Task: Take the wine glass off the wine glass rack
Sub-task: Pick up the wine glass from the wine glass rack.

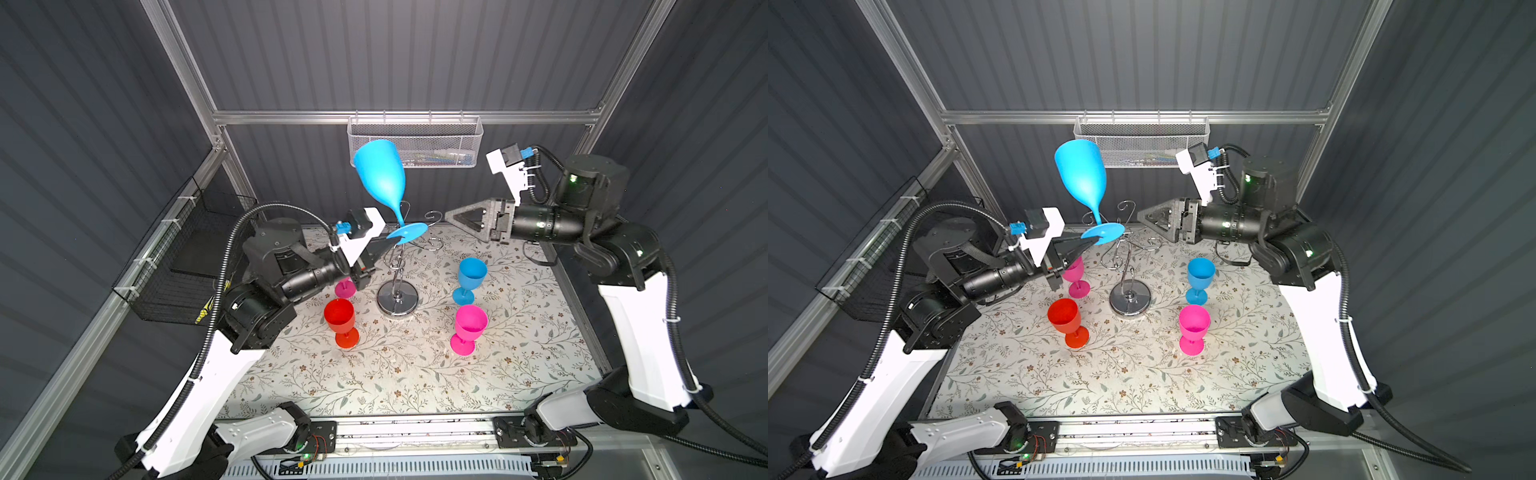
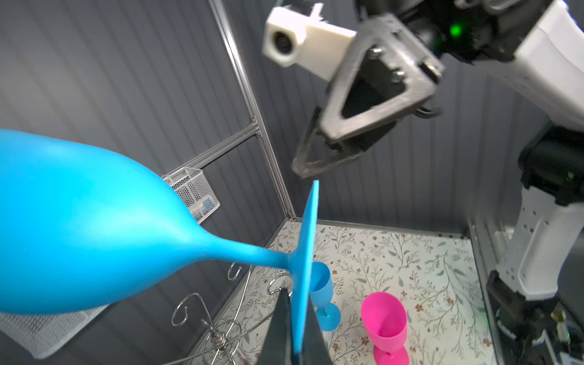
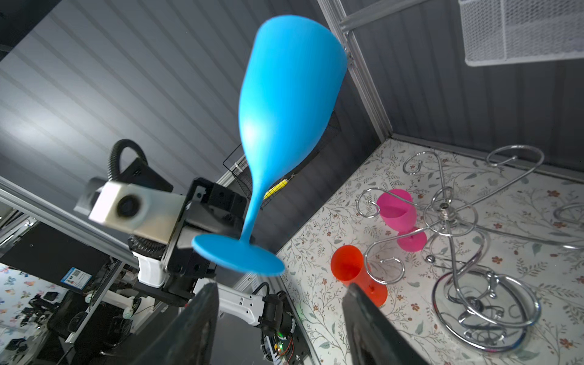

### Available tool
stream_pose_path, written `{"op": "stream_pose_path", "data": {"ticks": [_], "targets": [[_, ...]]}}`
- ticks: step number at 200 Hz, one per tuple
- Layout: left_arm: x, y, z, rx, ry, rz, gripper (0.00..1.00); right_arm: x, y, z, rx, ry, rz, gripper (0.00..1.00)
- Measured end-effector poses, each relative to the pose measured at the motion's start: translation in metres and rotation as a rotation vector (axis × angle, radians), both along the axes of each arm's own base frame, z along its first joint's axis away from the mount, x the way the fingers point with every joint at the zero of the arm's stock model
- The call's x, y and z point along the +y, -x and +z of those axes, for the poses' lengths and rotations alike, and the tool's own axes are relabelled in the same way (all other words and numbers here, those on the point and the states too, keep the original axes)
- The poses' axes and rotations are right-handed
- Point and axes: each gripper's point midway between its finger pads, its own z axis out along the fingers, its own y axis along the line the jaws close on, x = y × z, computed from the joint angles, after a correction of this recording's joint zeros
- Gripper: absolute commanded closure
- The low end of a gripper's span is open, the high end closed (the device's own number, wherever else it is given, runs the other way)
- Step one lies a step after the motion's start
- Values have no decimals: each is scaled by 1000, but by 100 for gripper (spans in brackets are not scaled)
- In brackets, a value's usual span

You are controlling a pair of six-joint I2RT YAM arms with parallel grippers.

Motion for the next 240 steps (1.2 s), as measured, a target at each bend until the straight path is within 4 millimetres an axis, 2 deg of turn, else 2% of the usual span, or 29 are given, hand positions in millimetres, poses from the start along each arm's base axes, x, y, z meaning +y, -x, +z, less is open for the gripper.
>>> {"op": "stream_pose_path", "data": {"ticks": [38,81,122,144,170,196,205,217,222,232,240], "targets": [[-25,1,-21,-123,-125,12,100,9,-9,-18,75,12,23,37],[-44,-5,-40,-191,-222,39,100,9,-2,-32,129,8,42,38],[-57,-3,-50,-221,-270,39,100,7,5,-44,162,5,49,46],[-62,-3,-54,-223,-285,37,100,7,5,-48,169,4,50,56],[-66,-3,-57,-223,-292,40,100,7,5,-54,184,6,43,80],[-65,-2,-53,-223,-279,44,100,7,2,-59,176,10,30,99],[-65,-2,-54,-221,-277,44,100,7,2,-59,166,10,29,100],[-64,-1,-56,-217,-275,44,85,7,3,-61,162,14,31,100],[-64,-1,-56,-213,-272,45,76,8,3,-61,162,15,30,100],[-63,-2,-55,-210,-262,52,51,8,4,-61,164,15,28,100],[-62,-3,-55,-197,-249,62,36,9,4,-62,164,17,27,100]]}}
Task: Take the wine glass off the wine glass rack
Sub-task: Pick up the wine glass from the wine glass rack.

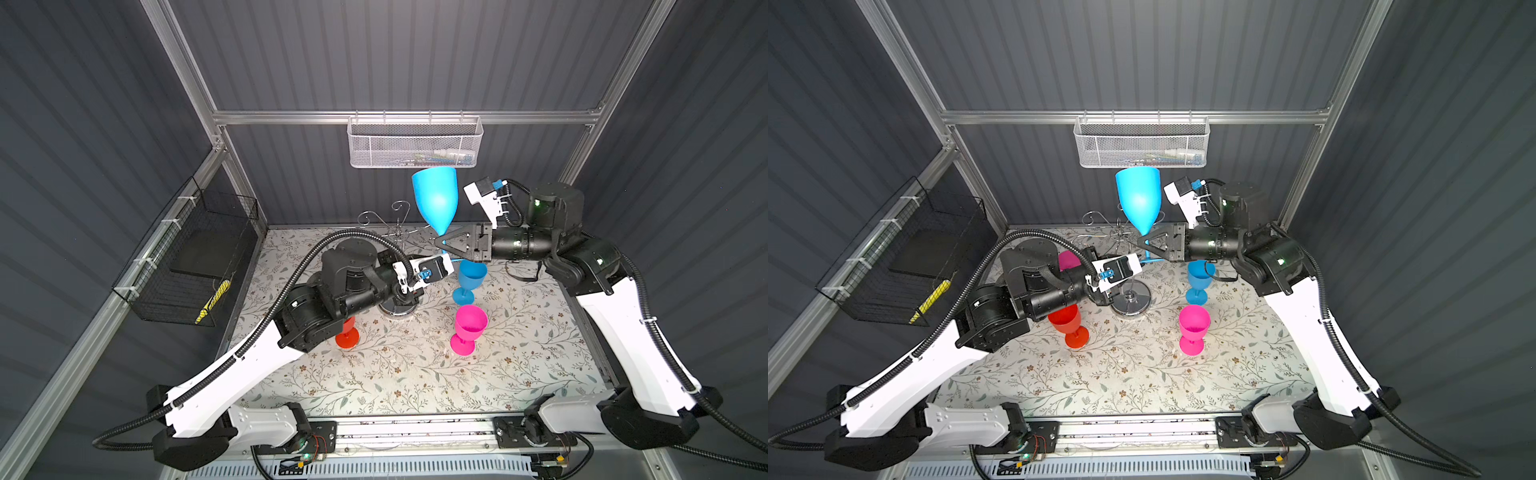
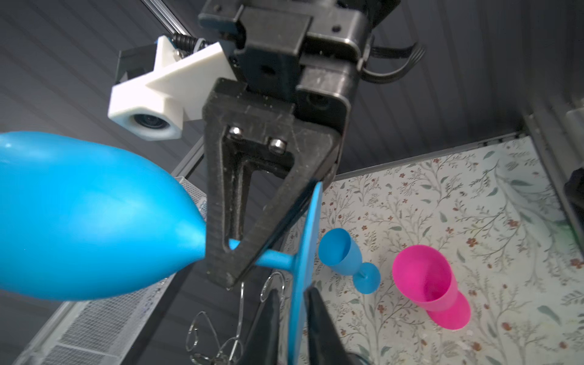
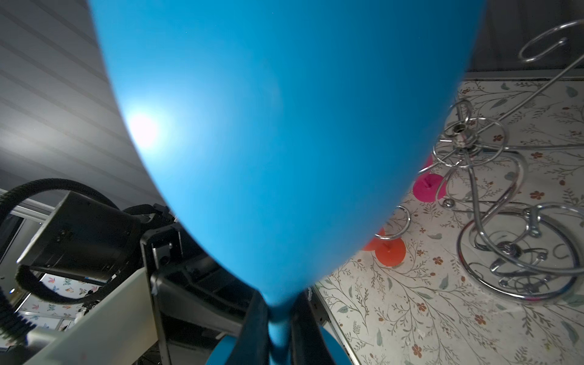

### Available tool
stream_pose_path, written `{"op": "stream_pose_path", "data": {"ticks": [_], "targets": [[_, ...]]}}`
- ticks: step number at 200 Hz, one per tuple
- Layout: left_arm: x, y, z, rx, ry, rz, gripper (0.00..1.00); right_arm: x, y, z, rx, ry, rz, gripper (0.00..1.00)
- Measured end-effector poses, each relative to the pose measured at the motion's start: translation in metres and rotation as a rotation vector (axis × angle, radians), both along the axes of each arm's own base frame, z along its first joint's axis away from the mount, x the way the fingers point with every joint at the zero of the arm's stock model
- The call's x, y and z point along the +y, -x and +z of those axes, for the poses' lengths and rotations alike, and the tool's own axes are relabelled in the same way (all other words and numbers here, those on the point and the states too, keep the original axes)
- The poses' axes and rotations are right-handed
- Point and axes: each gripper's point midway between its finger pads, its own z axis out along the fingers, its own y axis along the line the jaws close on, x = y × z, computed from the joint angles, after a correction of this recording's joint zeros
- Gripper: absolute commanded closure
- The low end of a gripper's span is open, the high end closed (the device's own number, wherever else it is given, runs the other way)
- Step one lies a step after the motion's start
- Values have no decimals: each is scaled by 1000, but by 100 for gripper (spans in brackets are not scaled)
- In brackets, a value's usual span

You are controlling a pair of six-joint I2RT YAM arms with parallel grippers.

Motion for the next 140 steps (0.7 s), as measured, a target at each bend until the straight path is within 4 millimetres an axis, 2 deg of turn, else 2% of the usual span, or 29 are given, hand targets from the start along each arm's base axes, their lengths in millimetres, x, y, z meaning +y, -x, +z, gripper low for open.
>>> {"op": "stream_pose_path", "data": {"ticks": [8,16,38,73,111,140], "targets": [[1,-2,-1,17,12,14,26,0,0,0,-3,3,-3,100],[3,-4,0,43,35,35,20,0,-1,-1,-14,9,-11,100],[12,-12,4,156,126,123,14,-8,-7,-5,-81,57,-64,100],[30,-9,19,366,321,186,11,-34,-13,-12,-271,178,-181,100],[57,3,40,580,552,206,10,-72,-10,-34,-492,354,-294,100],[64,5,41,736,655,226,8,-92,-5,-44,-634,469,-325,100]]}}
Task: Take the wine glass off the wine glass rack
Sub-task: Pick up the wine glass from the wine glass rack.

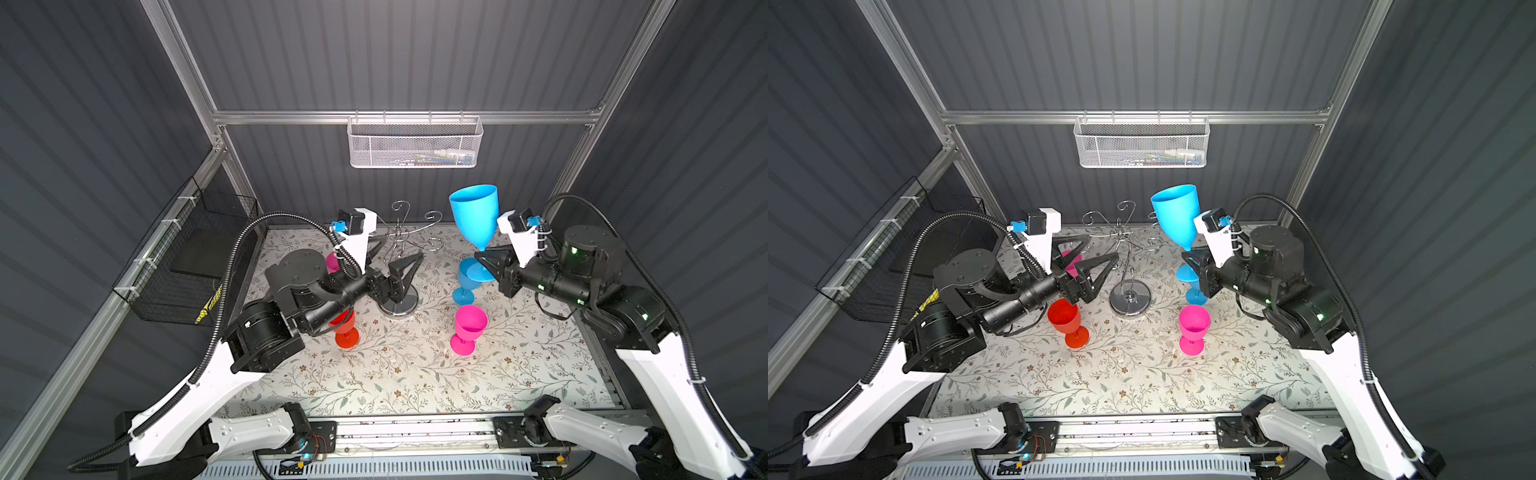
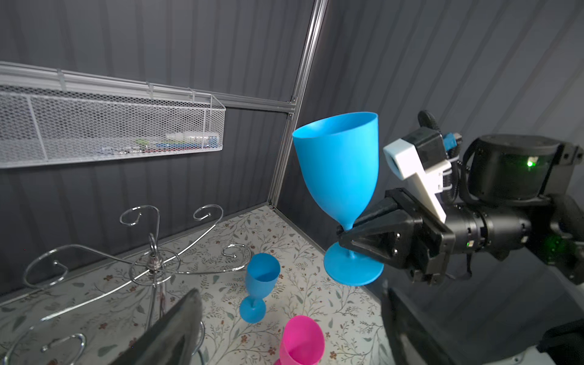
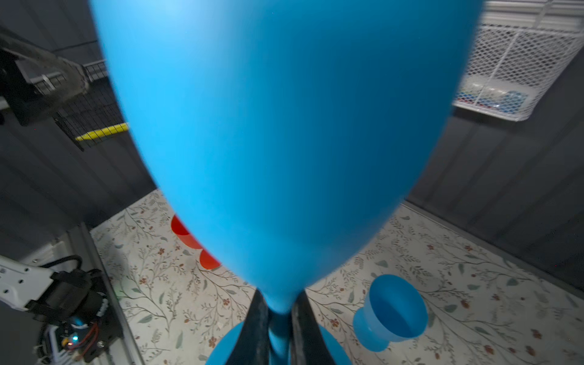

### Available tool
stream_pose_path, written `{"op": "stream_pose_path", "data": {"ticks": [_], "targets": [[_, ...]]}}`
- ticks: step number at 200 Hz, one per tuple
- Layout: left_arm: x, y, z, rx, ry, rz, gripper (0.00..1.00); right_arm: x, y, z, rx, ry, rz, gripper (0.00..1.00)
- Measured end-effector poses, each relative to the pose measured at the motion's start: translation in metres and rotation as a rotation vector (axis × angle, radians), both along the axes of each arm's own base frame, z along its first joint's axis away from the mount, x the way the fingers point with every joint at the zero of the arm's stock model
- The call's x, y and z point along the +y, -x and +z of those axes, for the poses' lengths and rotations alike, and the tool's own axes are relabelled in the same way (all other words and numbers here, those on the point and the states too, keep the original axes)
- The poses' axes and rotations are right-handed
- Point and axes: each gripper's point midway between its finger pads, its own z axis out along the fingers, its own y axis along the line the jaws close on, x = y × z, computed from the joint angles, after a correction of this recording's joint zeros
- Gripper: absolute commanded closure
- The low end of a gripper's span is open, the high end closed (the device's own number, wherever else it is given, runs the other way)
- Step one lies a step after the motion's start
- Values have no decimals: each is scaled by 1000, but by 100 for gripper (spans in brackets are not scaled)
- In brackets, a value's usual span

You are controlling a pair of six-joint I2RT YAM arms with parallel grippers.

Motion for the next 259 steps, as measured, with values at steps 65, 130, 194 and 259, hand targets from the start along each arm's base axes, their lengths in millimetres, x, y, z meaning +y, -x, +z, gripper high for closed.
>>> {"op": "stream_pose_path", "data": {"ticks": [65,130,194,259], "targets": [[15,-39,-38,391,233,29,14,-1,13,-53,-190,323,92,100],[-28,-36,-74,682,311,-187,48,-6,27,-56,-370,505,160,100],[-38,-21,-78,750,303,-288,59,-3,23,-73,-401,629,193,100],[-43,-19,-93,785,251,-302,71,-1,21,-76,-413,667,199,100]]}}
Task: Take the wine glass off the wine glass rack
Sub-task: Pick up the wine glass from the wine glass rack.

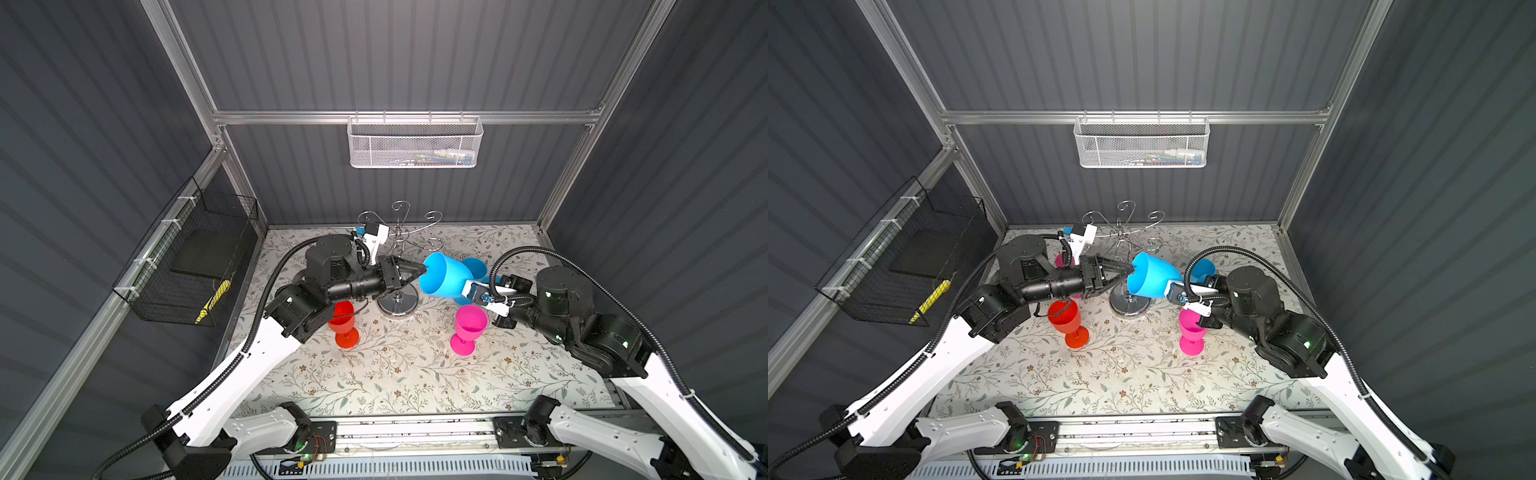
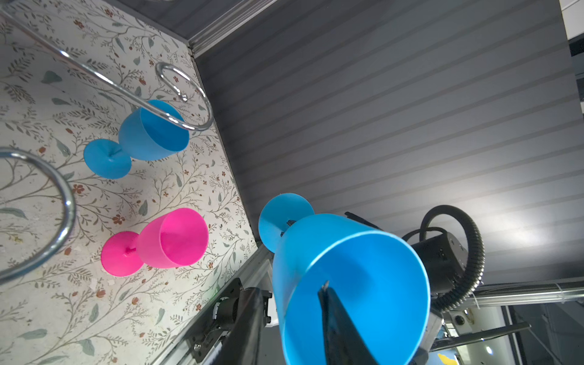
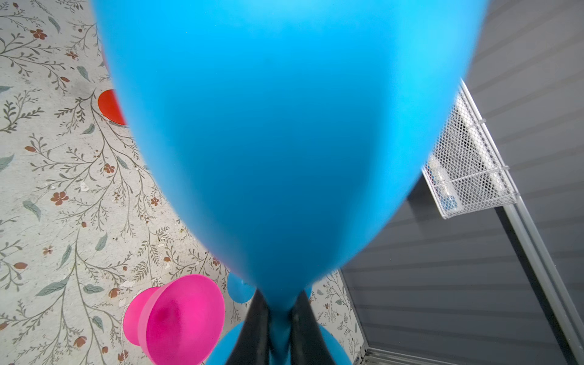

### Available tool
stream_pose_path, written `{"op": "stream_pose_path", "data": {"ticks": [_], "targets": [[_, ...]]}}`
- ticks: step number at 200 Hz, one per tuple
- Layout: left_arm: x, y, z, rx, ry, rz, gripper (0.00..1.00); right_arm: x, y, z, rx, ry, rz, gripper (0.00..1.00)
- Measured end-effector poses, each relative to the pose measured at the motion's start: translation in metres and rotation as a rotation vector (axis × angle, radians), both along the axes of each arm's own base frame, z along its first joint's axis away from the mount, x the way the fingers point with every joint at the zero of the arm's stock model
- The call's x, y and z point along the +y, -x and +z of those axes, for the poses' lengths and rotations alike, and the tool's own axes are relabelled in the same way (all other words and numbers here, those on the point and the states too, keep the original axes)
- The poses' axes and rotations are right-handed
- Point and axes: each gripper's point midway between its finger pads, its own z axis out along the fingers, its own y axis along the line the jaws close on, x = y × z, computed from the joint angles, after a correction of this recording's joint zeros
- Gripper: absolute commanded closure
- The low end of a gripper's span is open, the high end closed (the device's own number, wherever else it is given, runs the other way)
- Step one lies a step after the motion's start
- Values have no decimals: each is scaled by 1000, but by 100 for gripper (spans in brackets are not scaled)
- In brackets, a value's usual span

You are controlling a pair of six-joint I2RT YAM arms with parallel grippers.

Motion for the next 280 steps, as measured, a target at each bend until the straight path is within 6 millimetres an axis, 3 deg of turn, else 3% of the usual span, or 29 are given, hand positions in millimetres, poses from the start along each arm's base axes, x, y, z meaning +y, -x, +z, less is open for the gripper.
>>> {"op": "stream_pose_path", "data": {"ticks": [119,166,174,181,205,280], "targets": [[-2,0,-18,24,-50,-16,100,1,-1,-6,-9,58,-13,100],[-5,-2,-29,41,-59,-20,100,-1,-2,-12,2,86,-27,100],[-5,-2,-30,44,-61,-20,100,-1,-2,-13,4,89,-28,91],[-5,-2,-30,46,-61,-19,100,-1,-2,-13,6,92,-29,76],[-5,-2,-33,53,-66,-17,100,1,-1,-10,-6,84,-23,2],[2,-3,-52,77,-135,8,100,-6,9,27,-99,-50,-26,1]]}}
